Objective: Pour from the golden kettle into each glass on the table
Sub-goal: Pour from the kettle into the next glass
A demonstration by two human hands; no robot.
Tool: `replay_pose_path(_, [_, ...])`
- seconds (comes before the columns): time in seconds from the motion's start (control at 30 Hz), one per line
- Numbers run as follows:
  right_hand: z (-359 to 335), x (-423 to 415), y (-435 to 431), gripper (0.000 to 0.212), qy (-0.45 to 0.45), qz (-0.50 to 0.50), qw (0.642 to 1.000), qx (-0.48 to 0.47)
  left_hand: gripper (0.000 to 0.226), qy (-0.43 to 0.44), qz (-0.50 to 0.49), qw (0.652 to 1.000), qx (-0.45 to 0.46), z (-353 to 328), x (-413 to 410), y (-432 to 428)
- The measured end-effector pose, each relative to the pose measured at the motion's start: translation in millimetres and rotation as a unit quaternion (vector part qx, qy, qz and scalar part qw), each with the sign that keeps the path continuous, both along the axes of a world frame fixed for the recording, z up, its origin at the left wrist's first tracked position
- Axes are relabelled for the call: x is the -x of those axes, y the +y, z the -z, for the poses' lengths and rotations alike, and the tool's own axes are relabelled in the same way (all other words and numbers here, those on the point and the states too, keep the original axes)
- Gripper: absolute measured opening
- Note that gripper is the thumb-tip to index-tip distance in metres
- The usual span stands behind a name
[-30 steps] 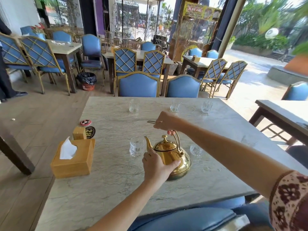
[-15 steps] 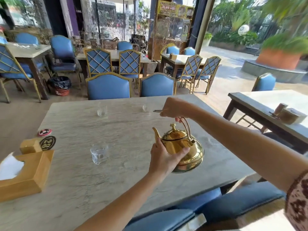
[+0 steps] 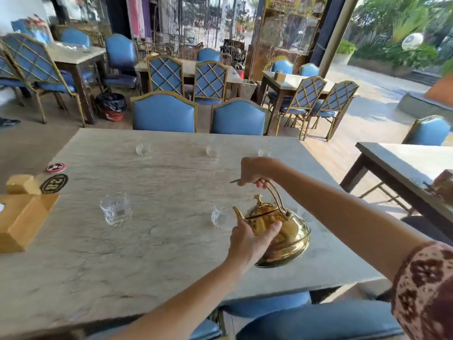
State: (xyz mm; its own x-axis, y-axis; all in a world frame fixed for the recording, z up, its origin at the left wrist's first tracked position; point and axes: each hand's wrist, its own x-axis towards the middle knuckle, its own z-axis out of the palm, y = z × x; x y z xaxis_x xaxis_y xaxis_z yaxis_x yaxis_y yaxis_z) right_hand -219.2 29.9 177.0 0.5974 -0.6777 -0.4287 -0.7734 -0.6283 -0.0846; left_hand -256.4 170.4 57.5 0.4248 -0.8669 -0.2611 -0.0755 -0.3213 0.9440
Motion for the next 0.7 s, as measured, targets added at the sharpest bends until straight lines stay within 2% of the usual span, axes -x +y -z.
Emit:
replay_pose_path(0.17, [2.9,-4.1,-8.5,0.034,0.025,-0.036,0.999,0.015,0.154,0.001,-0.038,0.998,-0.039,-3.9,9.7,-13.0])
replay_pose_path(0.6, [2.2,-18.0,-16.1,0.03,0.088,-0.058,0.994,0.004,0.134,0.012,-0.046,0.998,-0.039,-9.1,13.9,-20.4])
replay_pose_path(0.7, [-0.6,-20.2,-17.2,0.03,0.114,-0.056,0.992,-0.003,0.142,0.018,-0.044,0.998,-0.039,-12.3,15.1,-21.8])
